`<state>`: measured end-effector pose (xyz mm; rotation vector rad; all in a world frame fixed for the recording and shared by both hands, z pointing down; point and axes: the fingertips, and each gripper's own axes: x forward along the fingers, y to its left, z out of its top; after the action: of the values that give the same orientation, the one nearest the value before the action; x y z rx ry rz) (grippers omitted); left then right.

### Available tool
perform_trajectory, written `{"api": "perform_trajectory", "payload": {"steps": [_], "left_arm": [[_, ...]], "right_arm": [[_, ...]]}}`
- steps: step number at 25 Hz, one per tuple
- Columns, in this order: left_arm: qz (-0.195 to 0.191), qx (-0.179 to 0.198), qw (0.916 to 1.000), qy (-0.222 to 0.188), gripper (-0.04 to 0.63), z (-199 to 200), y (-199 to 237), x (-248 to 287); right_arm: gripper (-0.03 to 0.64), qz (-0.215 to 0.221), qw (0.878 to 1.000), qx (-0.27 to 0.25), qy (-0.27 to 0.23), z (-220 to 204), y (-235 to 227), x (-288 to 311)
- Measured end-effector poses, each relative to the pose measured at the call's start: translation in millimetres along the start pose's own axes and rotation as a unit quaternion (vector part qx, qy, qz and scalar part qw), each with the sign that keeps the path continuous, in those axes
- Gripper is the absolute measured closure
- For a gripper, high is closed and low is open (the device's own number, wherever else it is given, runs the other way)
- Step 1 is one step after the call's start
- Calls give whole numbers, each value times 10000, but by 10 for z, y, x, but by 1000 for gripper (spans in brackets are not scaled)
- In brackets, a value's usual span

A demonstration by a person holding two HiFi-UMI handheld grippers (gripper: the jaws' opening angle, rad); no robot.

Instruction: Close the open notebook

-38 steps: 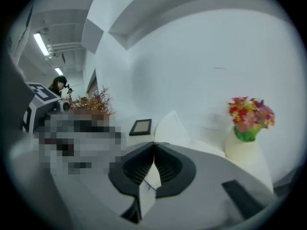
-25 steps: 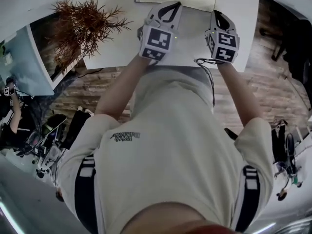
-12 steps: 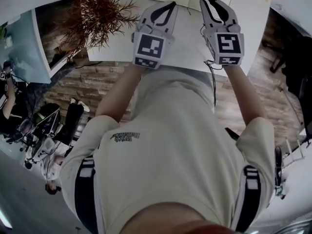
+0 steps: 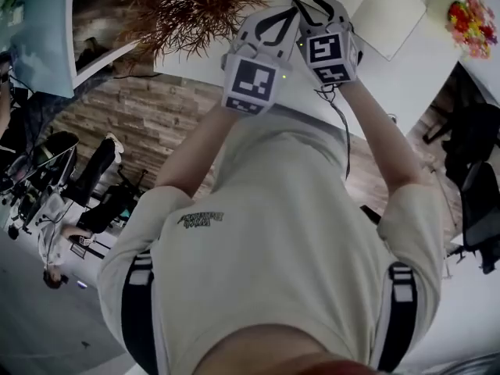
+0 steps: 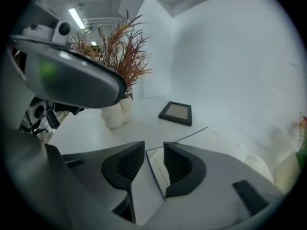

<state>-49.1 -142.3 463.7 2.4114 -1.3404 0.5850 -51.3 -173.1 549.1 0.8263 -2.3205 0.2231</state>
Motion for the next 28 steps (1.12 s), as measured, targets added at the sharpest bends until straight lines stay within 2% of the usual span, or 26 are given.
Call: {"api": "perform_trajectory", "payload": {"steps": [3, 7, 13, 15, 18, 23, 28], "left_arm": [[29, -17, 10000, 40, 581, -85, 56, -23], [46, -55, 9999, 71, 581, -145, 118, -46], [31, -40, 10000, 85, 581, -211, 124, -52], [26, -20, 10000, 92, 581, -204, 101, -28], [19, 20, 9999, 104, 581, -185, 66, -20], [-70, 101, 9999, 99, 581, -122, -21, 1], [-302, 247, 9992, 111, 581, -61, -187, 92]], "right_arm": [[448, -107, 9989, -394, 230, -46, 62, 157], [449, -182, 9974, -489, 507, -149, 87, 285], [525, -316, 9975, -494, 400, -125, 68, 287], [569, -280, 9982, -440, 298, -109, 56, 244], [592, -308, 9990, -307, 56, -30, 5, 116], [598, -577, 9973, 29, -455, 190, -187, -320], [598, -992, 9900, 514, -865, 307, -421, -875]]}}
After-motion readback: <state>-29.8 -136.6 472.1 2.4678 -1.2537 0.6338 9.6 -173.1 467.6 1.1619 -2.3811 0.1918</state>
